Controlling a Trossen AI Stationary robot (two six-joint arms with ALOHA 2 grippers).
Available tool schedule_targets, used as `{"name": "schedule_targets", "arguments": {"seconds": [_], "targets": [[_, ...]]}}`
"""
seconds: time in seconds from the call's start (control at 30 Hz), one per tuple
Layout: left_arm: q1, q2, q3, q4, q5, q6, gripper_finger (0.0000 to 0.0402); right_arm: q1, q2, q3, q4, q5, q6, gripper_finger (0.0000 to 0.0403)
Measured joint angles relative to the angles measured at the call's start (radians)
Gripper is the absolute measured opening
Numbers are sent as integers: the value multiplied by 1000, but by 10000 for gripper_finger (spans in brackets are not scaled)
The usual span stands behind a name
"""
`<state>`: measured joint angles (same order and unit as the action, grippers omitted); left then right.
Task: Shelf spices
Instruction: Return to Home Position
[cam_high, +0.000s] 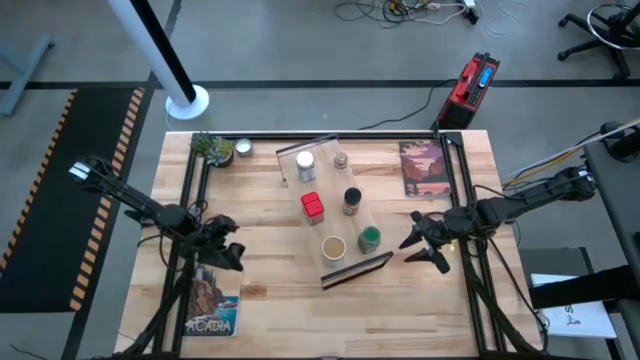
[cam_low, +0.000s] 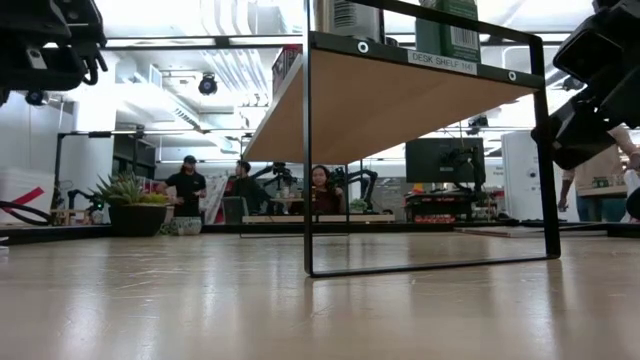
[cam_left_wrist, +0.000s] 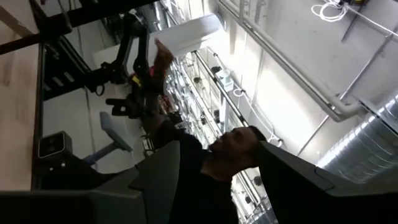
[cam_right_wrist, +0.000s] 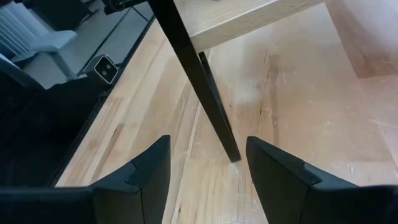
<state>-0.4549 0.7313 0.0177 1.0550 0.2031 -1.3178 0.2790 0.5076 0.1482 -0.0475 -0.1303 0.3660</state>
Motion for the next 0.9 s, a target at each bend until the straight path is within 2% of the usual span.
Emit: {"name": "schedule_targets", "arguments": {"seconds": [0.2,0.43,0.57,0.9], "targets": [[0,19,0,-2,0,2,204,0,-10,-10,6,0,-1,186],[0,66,-7,-61,-1,3,204,0,-191,-107,4,4,-3,186],[0,71,-7,-129,-1,3,204,0,-249,-118,60,10,-3,186],[0,-119,-8,-363,-2,3,204,0,-353,-119,74,10,-3,186]]}}
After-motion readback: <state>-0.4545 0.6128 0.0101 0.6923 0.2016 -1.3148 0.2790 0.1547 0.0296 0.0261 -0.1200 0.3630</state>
